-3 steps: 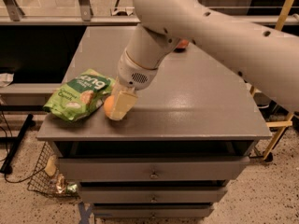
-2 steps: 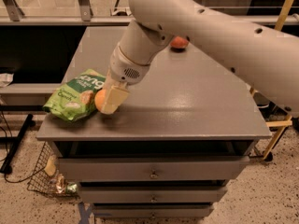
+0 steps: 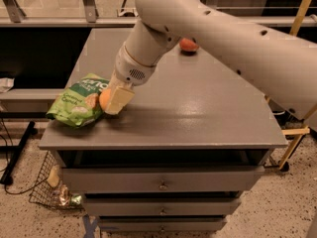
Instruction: Move orange near green rice chip bag
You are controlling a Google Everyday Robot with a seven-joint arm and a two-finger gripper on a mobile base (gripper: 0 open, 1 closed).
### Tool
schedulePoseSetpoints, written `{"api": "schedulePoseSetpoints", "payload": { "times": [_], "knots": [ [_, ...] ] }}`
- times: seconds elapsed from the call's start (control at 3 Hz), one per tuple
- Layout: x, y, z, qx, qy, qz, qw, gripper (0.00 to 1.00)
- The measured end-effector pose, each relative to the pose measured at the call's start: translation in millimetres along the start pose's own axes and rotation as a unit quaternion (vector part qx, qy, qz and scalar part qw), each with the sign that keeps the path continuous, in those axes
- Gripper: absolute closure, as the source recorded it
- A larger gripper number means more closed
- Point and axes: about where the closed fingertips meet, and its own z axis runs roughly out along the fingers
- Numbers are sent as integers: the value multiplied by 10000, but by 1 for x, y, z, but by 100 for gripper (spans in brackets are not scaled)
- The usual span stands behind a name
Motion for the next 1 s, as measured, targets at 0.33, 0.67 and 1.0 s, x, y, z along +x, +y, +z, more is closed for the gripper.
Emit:
{"api": "schedulePoseSetpoints", "payload": {
  "times": [0.33, 0.67, 1.0],
  "knots": [
    [6, -7, 5, 26, 130, -28, 9999, 100],
    [5, -6, 7, 16, 138, -37, 9999, 83],
    [5, -6, 8, 2, 141, -44, 9999, 59]
  ]
}}
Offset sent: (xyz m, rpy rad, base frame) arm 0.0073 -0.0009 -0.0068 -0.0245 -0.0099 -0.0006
